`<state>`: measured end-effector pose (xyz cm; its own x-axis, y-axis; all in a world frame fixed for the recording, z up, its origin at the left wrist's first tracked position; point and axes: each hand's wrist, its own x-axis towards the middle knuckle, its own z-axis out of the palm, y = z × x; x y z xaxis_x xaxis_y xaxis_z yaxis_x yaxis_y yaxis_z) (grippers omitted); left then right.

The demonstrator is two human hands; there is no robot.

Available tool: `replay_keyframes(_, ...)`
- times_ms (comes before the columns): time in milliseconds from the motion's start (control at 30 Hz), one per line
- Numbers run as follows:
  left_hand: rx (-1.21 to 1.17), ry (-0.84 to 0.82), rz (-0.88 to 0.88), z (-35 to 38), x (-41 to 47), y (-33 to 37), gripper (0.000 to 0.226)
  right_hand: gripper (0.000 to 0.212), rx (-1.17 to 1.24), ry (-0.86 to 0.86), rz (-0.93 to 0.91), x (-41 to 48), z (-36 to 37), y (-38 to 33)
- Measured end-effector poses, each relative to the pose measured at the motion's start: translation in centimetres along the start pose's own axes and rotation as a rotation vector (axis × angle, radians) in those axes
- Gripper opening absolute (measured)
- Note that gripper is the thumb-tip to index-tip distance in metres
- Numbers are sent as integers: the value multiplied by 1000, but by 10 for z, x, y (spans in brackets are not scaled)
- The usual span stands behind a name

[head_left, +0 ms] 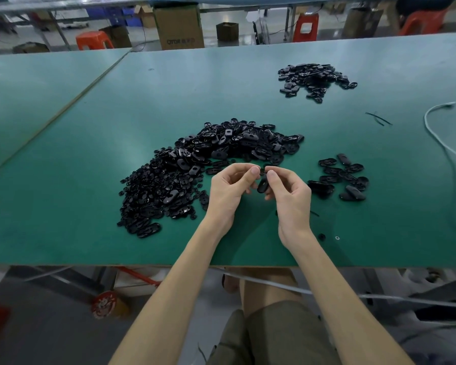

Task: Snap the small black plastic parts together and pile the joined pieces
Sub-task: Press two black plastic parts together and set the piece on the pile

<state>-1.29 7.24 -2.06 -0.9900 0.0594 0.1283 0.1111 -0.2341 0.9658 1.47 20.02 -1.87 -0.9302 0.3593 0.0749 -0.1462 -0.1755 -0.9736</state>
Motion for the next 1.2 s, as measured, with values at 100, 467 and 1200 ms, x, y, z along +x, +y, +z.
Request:
replay_keyframes(100,-17,-6,11,0,0,-2,11,10,4,5,4,0,0,-1)
replay_keyframes(467,35,-18,47,1,0,-2,13,9,-3,16,14,0,1,-1)
replay_keyframes(1200,64,11,58,2,-3,2,5,9,-1,31,14,0,1,-1)
